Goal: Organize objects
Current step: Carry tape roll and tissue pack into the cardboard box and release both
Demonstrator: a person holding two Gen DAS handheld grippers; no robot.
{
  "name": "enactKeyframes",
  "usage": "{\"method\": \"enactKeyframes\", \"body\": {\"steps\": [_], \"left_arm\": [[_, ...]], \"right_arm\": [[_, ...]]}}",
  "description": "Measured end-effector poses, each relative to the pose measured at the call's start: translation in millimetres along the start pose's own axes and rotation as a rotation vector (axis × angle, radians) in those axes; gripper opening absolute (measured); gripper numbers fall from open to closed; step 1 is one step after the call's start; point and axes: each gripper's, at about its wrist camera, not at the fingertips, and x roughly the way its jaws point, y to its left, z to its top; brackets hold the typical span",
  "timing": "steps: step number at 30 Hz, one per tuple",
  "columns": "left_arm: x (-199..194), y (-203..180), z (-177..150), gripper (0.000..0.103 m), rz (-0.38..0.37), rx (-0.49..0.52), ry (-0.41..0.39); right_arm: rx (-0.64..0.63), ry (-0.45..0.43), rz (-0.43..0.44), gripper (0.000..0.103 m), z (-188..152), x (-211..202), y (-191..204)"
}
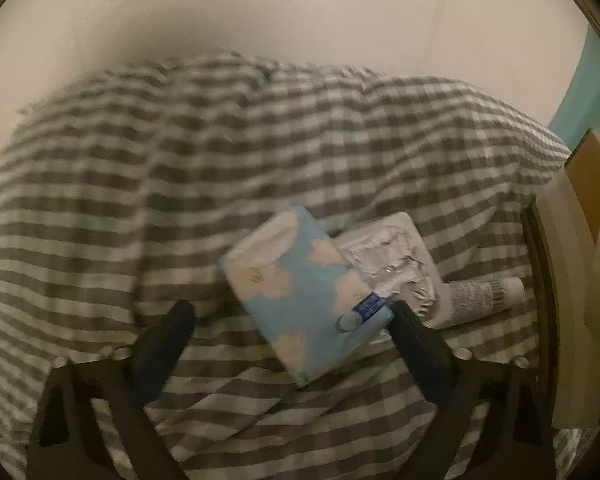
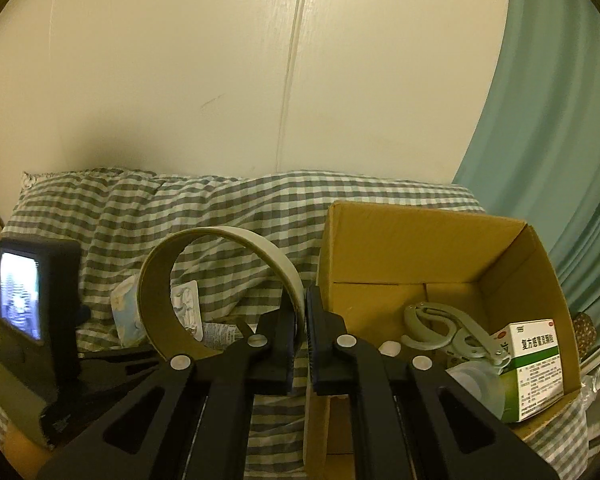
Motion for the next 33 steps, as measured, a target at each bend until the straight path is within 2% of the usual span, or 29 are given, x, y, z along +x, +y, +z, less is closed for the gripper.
{"method": "enactKeyframes", "body": {"steps": [2, 3, 8, 12, 18, 22, 26, 30, 33], "left_arm": [[-1, 5, 1, 0.074, -0.059, -0.024, 0.000], [-2, 6, 2, 0.072, -0.074, -0.026, 0.003], [-17, 9, -6, 0.071, -0.079, -0.011, 0.020], [-49, 12, -16, 0.070, -0.066, -0.009, -0.006], [-137, 4, -26, 0.070, -0.065, 0.008, -0.110], [-207, -7, -26, 0.070, -0.089, 0.023, -0.208], [-258, -28, -23, 0.070, -0.103, 0.039, -0.284], [-296, -51, -23, 0.070, -0.140, 0.066, -0.343], [-315, -72, -17, 0.070, -0.164, 0.099, -0.373]], "right_arm": [[-0.002, 0.002, 0.006, 0.005, 0, -1, 3], [-0.004, 0.002, 0.009, 0.005, 0, -1, 4], [-0.003, 0.007, 0.030, 0.005, -1, -6, 3], [-0.031, -0.006, 0.038, 0.005, -1, -29, 4], [-0.032, -0.019, 0.057, 0.005, -8, -65, -14], [-0.025, -0.065, 0.049, 0.005, -7, -110, -30], [-0.013, -0.109, 0.049, 0.005, -6, -149, -57], [-0.019, -0.180, -0.006, 0.005, -5, -202, -81], [-0.022, -0.223, -0.024, 0.005, 3, -226, -101]]}}
